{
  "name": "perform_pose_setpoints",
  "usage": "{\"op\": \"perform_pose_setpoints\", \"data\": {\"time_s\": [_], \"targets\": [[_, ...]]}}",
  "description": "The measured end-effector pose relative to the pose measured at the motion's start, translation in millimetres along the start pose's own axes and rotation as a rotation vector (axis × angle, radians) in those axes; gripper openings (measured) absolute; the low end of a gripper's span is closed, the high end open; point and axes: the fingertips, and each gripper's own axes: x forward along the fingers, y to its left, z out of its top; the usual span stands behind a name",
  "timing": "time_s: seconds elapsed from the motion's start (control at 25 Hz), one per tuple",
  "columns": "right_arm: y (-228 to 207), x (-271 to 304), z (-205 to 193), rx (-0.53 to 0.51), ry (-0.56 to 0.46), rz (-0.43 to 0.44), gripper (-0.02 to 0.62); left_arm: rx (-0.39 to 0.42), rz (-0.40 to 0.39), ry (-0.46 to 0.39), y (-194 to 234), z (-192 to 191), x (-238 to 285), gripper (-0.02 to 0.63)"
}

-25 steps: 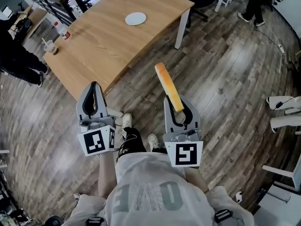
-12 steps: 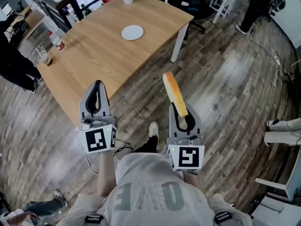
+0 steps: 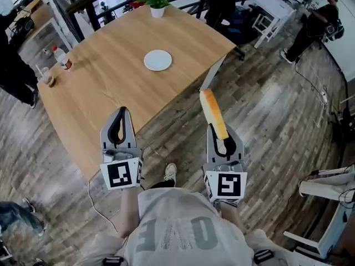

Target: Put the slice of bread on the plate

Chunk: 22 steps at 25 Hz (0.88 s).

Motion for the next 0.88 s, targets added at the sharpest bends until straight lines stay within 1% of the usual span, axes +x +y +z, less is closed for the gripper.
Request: {"op": "perform_pose_setpoints", "data": {"time_s": [0.12, 0.24, 0.32, 0.48, 0.6, 0.76, 0.8, 0.88], "targets": [[-0.4, 27.0, -5.0, 0.02, 0.013, 0.042, 0.091, 0.008, -0.006, 0.02, -5.5, -7.8, 15.8, 0.009], [3.3, 50.0, -3.9, 0.043, -0.003, 0.077, 0.091, 0.006, -0.001, 0.01, -3.4, -9.2, 34.8, 0.009], [3.7, 57.6, -5.5, 0.061, 0.001, 0.083, 0.091, -0.002, -0.011, 0.008, -5.6, -7.0, 42.4, 0.008], [-5.5, 71.6, -8.3, 0.105, 0.009, 0.084, 0.091, 0.02, -0.038, 0.014, -15.3, 3.3, 57.5, 0.009], [-13.1, 90.5, -12.2, 0.125, 0.005, 0.105, 0.091, 0.022, -0.019, -0.014, -16.2, 10.9, 74.5, 0.009], [-16.6, 133.8, -28.4, 0.143, 0.021, 0.152, 0.091, 0.028, -0.008, 0.034, -14.9, -11.4, 98.5, 0.009], [-17.9, 148.9, -31.3, 0.145, 0.025, 0.166, 0.091, 0.029, 0.011, 0.041, -11.2, -17.5, 106.8, 0.009], [-22.2, 181.4, -33.7, 0.136, 0.029, 0.208, 0.091, 0.026, 0.073, 0.032, -1.3, -22.4, 126.2, 0.009]]}}
